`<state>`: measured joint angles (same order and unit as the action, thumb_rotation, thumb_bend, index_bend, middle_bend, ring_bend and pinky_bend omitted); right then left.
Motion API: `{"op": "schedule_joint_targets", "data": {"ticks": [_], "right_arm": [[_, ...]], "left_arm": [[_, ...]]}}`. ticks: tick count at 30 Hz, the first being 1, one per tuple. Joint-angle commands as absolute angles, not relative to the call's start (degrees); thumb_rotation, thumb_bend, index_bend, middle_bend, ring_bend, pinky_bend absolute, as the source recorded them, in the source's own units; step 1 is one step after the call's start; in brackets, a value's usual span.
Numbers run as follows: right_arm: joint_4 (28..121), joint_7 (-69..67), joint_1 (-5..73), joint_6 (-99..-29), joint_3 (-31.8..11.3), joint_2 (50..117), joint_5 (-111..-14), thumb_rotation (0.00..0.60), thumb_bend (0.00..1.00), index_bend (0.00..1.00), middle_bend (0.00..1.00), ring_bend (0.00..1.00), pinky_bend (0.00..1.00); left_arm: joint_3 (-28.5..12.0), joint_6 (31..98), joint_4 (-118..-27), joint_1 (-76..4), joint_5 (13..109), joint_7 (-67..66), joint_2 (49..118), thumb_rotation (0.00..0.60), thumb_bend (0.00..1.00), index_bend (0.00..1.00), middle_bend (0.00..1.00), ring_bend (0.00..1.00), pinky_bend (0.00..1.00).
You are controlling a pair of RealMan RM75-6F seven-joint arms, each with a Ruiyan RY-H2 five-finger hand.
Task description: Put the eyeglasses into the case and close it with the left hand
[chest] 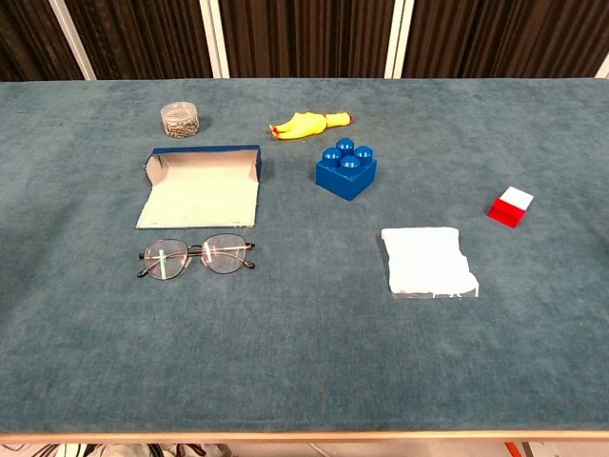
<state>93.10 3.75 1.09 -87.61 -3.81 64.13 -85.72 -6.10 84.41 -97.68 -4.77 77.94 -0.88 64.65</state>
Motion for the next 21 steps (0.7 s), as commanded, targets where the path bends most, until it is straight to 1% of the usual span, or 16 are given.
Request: {"op": "schedule_joint_targets", "data": {"ticks": [1, 14, 21], "right_arm": [[93.12, 3.77, 1.06, -87.65, -3.79, 64.12, -85.73, 0.600, 0.02, 0.00, 0.00, 0.02, 0.19], [93.22, 3.49, 1.10, -87.51, -3.85, 63.98, -85.51, 0.600, 0.02, 0.00, 0.00, 0.02, 0.19], [93.36, 3.41, 1.07, -87.50, -3.79, 63.86, -85.54, 0.600, 0.02, 0.00, 0.00, 0.02, 0.19]], "left_arm": [[-6.04, 84.31, -97.73, -4.79, 77.91, -0.97, 64.60, 0.600, 0.31, 0.07, 0.00, 0.00, 0.00], [-5.95, 84.16, -97.82, -4.84, 77.87, -1.21, 64.81, 0.600, 0.30, 0.07, 0.00, 0.00, 0.00], [-5.73, 83.58, -97.89, -5.08, 77.94, -1.49, 64.94, 0.600, 0.30, 0.09, 0.00, 0.00, 0.00]]}}
